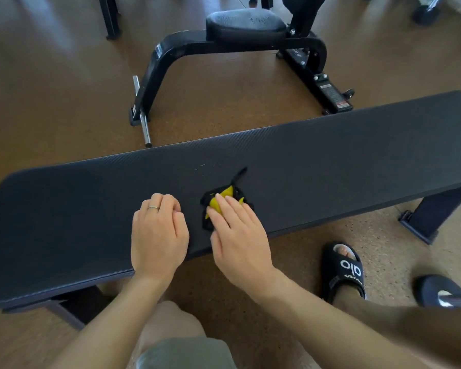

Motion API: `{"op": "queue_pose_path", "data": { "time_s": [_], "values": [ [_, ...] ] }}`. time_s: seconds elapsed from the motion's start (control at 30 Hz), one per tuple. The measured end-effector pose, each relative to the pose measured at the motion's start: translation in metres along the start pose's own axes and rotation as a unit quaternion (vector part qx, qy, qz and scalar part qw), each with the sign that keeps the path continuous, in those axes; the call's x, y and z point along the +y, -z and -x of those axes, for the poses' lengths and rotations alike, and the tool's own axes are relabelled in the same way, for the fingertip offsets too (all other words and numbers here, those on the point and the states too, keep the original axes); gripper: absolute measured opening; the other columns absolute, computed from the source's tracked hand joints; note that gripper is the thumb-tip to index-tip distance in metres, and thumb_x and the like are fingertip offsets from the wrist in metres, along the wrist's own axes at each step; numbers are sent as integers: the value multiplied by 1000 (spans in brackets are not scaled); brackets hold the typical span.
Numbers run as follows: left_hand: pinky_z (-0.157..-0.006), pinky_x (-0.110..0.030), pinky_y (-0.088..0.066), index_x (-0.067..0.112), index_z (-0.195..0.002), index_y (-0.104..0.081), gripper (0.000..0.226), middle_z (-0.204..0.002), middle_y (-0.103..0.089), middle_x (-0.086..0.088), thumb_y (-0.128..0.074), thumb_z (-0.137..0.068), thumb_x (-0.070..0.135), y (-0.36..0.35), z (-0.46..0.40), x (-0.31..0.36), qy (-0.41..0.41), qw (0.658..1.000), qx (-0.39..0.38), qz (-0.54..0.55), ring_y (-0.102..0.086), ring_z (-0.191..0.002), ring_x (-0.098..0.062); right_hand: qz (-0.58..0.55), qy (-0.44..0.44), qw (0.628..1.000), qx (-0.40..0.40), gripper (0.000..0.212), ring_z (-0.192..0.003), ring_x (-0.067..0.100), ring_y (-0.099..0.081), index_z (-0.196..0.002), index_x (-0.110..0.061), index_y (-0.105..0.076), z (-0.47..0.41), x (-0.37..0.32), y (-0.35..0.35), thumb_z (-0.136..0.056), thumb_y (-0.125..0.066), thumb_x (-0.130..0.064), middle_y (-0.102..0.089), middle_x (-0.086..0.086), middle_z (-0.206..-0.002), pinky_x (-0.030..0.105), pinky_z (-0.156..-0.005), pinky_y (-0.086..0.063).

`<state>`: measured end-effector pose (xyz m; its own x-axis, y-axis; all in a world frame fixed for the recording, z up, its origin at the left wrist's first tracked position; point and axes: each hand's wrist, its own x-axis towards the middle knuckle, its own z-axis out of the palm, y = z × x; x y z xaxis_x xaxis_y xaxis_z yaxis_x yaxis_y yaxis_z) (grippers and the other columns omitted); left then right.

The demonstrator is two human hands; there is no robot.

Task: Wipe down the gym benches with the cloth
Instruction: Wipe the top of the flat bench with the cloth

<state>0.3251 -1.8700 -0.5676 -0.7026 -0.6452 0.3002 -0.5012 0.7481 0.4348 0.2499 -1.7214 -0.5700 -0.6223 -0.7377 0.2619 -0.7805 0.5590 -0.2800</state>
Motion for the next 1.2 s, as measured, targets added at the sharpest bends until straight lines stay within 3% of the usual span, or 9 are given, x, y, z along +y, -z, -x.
{"op": "queue_pose_path", "data": {
  "time_s": [0.13,0.27,0.37,0.47,0.57,0.7,0.9,1.07,1.2],
  "values": [
    [-71,-42,-49,16,-87,-58,24,-88,-56,0,-36,-96,16,2,1,1,-7,1000,3,6,-50,-80,-18,22,119,989,-80,44,-150,21,-37,-145,-19,-58,-6,40,21,-105,-41,-28,-46,4,-159,40,-124,-32],
    [-72,-35,-45,16,-87,-58,24,-88,-57,1,-35,-95,17,1,0,1,-8,1000,1,2,-49,-80,-16,21,-28,999,-28,47,-143,26,-47,-135,-14,-66,-17,106,46,-101,-38,-28,-54,7,-152,43,-120,-37],
    [-71,-38,-46,16,-86,-56,21,-87,-55,1,-37,-95,15,0,1,0,-5,1000,3,-1,-49,-79,-17,29,-74,996,-32,54,-146,27,-43,-139,-11,-63,-27,99,43,-101,-30,-31,-51,10,-154,40,-124,-30],
    [-69,-42,-44,16,-84,-52,20,-83,-51,1,-36,-94,14,0,1,2,-3,1000,10,4,-47,-75,-19,-3,57,995,-84,56,-148,29,-41,-141,-11,-60,-49,56,23,-98,-28,-28,-48,11,-156,42,-124,-29],
    [-67,-42,-43,16,-84,-46,17,-82,-47,0,-35,-96,13,0,1,0,15,999,36,12,-42,-74,-19,-52,208,961,-172,47,-153,25,-31,-148,-17,-54,-89,3,-5,-105,-36,-25,-41,7,-162,43,-127,-22],
    [-68,-46,-45,14,-87,-44,17,-85,-46,-4,-33,-100,16,-1,-5,0,112,991,77,16,-43,-76,-22,-61,268,948,-160,41,-154,23,-29,-148,-24,-54,-138,-30,-35,-108,-46,-30,-40,4,-163,44,-127,-23],
    [-69,-46,-42,15,-85,-43,17,-83,-46,-2,-34,-98,18,1,-4,5,82,995,47,-21,-44,-74,-23,-75,200,975,-61,47,-124,35,-59,-121,-8,-72,-168,30,-30,-89,-38,-15,-66,12,-132,46,-109,-45],
    [-69,-44,-42,17,-83,-44,19,-82,-48,1,-30,-96,21,-1,-4,6,77,996,30,-35,-43,-74,-21,-9,-51,999,-10,43,-126,32,-55,-128,-8,-69,-171,139,6,-96,-40,-13,-65,11,-131,42,-106,-46],
    [-71,-41,-38,19,-84,-41,16,-83,-46,2,-31,-97,20,-2,-3,7,65,996,27,-46,-41,-75,-20,37,-61,997,30,39,-101,41,-61,-101,-2,-71,-172,119,-9,-86,-36,-12,-69,18,-105,50,-92,-48]
  ]
}}
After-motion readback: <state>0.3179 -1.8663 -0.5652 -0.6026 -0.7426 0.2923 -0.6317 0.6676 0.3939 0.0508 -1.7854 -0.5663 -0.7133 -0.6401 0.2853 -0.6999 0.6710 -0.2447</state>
